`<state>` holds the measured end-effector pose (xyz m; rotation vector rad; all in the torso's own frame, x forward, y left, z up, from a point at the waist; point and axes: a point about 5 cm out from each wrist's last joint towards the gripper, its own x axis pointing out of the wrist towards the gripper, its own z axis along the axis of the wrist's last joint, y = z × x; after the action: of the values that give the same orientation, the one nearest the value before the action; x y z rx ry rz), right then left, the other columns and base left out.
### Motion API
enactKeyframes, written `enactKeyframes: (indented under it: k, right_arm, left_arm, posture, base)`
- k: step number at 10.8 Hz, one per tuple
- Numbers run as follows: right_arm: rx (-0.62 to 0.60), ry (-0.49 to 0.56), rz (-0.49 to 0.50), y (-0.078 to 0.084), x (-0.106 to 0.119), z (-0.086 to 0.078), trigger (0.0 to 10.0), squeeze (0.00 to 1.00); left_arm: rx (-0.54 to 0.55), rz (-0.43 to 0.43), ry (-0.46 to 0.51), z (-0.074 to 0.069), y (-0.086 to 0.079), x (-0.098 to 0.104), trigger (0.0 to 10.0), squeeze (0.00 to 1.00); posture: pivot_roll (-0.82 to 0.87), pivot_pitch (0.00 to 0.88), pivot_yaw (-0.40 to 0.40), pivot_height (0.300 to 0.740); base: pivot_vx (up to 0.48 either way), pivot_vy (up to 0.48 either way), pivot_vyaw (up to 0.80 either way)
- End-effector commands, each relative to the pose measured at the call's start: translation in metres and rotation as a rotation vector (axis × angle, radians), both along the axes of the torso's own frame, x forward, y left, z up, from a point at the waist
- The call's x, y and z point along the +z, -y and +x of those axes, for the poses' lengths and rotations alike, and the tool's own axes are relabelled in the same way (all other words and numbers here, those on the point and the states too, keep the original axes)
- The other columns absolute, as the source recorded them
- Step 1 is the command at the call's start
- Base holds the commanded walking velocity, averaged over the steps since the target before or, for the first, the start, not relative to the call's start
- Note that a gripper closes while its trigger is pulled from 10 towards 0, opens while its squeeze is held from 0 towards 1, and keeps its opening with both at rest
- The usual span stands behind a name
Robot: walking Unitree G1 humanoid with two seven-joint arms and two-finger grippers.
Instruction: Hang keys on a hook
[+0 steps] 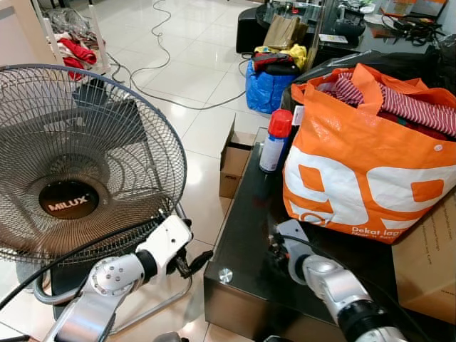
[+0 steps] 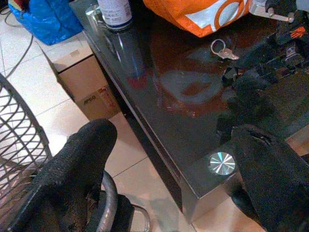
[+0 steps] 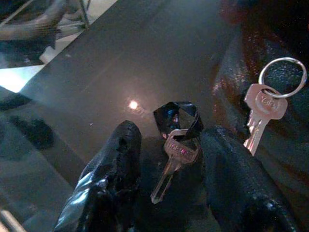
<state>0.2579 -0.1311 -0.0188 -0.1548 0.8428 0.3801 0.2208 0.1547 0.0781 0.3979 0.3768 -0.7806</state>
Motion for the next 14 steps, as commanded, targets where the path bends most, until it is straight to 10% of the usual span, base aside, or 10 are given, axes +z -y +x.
enactKeyframes:
  k: [1, 8, 9, 11, 14]
  right_arm:
    - [-0.037, 0.017, -0.028, 0.006, 0.002, 0.005, 10.0, 0.00]
    - [-0.066, 0.034, -0.024, 0.006, 0.001, 0.014, 10.0, 0.00]
    - [-0.073, 0.034, -0.017, 0.004, 0.001, 0.015, 9.5, 0.00]
    - [-0.076, 0.034, -0.011, 0.002, 0.000, 0.016, 4.6, 0.00]
    - [-0.062, 0.026, -0.035, 0.004, -0.003, 0.015, 4.4, 0.00]
  left_arm:
    - [0.001, 0.005, 0.003, 0.000, -0.004, 0.000, 10.0, 0.00]
    - [0.001, 0.013, -0.012, 0.004, -0.003, -0.012, 10.0, 0.00]
    - [0.004, 0.016, -0.016, 0.007, -0.004, -0.015, 10.0, 0.00]
    - [0.006, 0.020, -0.020, 0.006, -0.009, -0.020, 10.0, 0.00]
    - [0.007, 0.023, -0.027, -0.001, -0.016, -0.031, 10.0, 0.00]
  posture:
    - [0.05, 0.030, -0.038, 0.740]
    - [0.05, 0.035, -0.035, 0.740]
    - [0.05, 0.039, -0.035, 0.740]
    - [0.05, 0.040, -0.034, 0.740]
    - [0.05, 0.039, -0.034, 0.740]
  base:
    - [0.000, 0.000, 0.00]
    - [0.000, 0.000, 0.00]
    - [0.000, 0.000, 0.00]
    - [0.000, 0.000, 0.00]
    - [0.000, 0.000, 0.00]
